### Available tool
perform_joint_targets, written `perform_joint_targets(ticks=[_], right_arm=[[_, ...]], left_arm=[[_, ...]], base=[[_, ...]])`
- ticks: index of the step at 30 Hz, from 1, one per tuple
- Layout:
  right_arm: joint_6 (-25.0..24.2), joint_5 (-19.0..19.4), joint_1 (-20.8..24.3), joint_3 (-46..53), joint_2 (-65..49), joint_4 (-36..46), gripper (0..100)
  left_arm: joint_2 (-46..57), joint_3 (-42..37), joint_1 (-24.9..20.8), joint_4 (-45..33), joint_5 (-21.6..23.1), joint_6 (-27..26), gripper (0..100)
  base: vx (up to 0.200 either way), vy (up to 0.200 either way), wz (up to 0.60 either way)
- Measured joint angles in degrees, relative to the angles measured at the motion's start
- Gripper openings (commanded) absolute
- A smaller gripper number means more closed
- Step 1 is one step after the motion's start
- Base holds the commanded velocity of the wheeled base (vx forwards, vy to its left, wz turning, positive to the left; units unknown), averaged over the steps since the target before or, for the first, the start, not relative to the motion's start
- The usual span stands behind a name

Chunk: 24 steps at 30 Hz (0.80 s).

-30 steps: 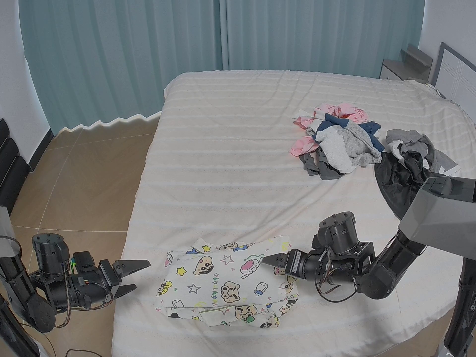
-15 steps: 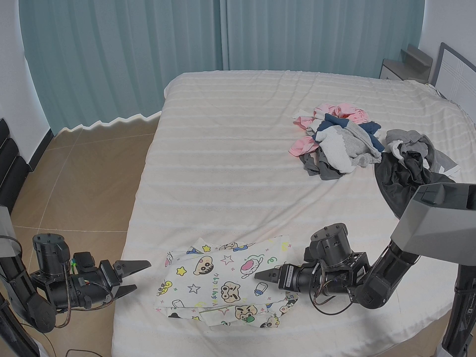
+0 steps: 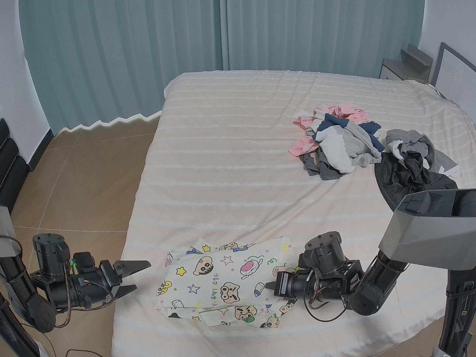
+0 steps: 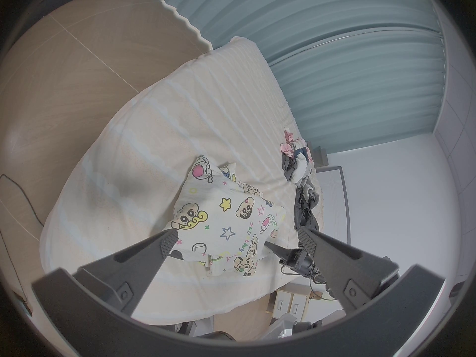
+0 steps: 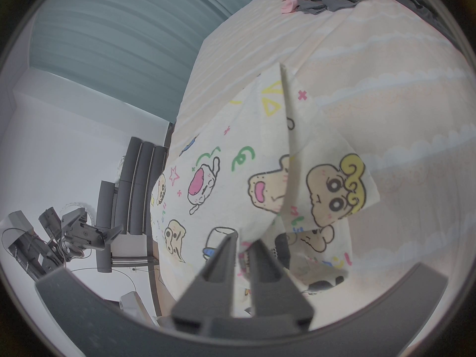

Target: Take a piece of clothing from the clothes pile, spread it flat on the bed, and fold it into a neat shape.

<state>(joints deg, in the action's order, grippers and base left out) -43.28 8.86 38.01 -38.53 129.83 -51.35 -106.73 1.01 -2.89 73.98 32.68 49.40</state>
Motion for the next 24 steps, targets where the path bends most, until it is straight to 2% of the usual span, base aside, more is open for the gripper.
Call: perform_joint_targets(ticks=[24], right_arm=[[6.91, 0.82, -3.1, 7.47, -5.05, 3.25, 0]], left_arm=[[0.0, 0.0, 0.09, 0.02, 0.0, -0.02, 100]], base=[[0.0, 0.0, 0.0]])
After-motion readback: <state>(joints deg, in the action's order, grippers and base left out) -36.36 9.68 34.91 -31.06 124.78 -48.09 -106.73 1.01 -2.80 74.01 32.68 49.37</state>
